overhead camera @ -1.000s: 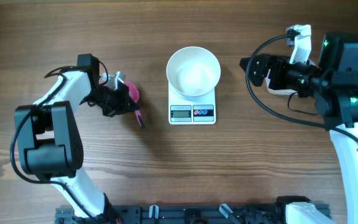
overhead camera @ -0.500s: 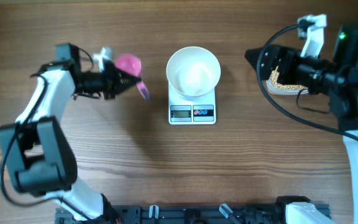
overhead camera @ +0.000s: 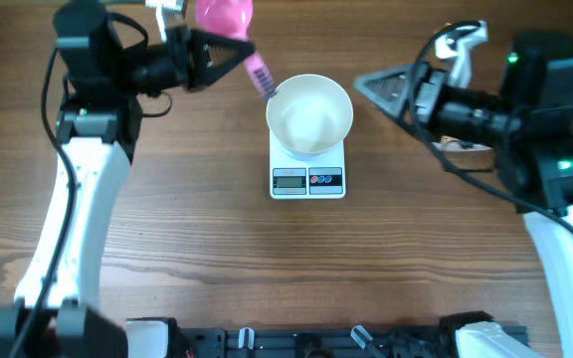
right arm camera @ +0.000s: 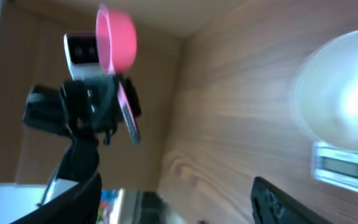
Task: Scoop item into bowl and weigh 150g on scale
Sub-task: 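Lift the pink scoop with the left gripper toward the right gripper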
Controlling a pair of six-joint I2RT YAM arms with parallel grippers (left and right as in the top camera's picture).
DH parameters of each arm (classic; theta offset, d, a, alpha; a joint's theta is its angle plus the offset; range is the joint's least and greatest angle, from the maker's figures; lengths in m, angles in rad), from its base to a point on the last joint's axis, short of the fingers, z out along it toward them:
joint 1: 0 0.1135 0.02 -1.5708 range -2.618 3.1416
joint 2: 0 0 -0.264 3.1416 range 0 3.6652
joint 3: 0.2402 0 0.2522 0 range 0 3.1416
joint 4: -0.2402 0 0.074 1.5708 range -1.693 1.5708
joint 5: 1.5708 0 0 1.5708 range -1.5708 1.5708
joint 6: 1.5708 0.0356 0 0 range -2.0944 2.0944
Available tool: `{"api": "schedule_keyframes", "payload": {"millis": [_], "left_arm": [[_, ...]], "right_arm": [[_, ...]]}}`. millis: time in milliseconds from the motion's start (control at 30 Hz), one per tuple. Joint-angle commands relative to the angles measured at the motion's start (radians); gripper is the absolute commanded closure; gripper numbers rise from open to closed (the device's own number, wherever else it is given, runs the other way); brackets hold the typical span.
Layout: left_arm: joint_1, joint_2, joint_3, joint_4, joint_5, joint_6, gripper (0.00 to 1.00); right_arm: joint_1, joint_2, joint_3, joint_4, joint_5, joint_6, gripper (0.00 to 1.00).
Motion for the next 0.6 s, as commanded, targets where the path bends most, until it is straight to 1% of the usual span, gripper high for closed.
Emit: {"api": "schedule_keyframes", "payload": {"millis": [0, 67, 133, 200, 267, 367, 400, 567], "left_arm": [[-0.047, -0.043, 0.01, 0.043, -0.32, -0.403, 0.96], [-0.065, -0.041, 0.01, 0.042, -0.381, -0.518, 0.96], [-0.08, -0.04, 0.01, 0.054, -0.412, -0.608, 0.96], [-0.091, -0.04, 0.01, 0.113, -0.42, -0.653, 0.96], [-0.102, -0.04, 0.01, 0.19, -0.431, -0.698, 0.96], [-0.117, -0.04, 0.01, 0.278, -0.454, -0.752, 0.96], [-0.124, -0.04, 0.01, 0.29, -0.468, -0.758, 0.96], [-0.164, -0.04, 0.01, 0.272, -0.522, -0.757, 0.96]], "right_arm": [[0.095, 0.002, 0.0, 0.11, 0.082, 0.25, 0.3], [0.124, 0.002, 0.0, 0.18, 0.132, 0.313, 0.3], [0.137, 0.002, 0.0, 0.242, 0.173, 0.331, 0.3], [0.139, 0.005, 0.0, 0.293, 0.212, 0.363, 0.3], [0.139, 0.014, 0.0, 0.331, 0.213, 0.414, 0.36], [0.144, 0.04, 0.0, 0.391, 0.167, 0.465, 0.42], [0.15, 0.054, 0.0, 0.422, 0.148, 0.491, 0.42], [0.166, 0.115, 0.0, 0.579, 0.124, 0.564, 0.44]]}}
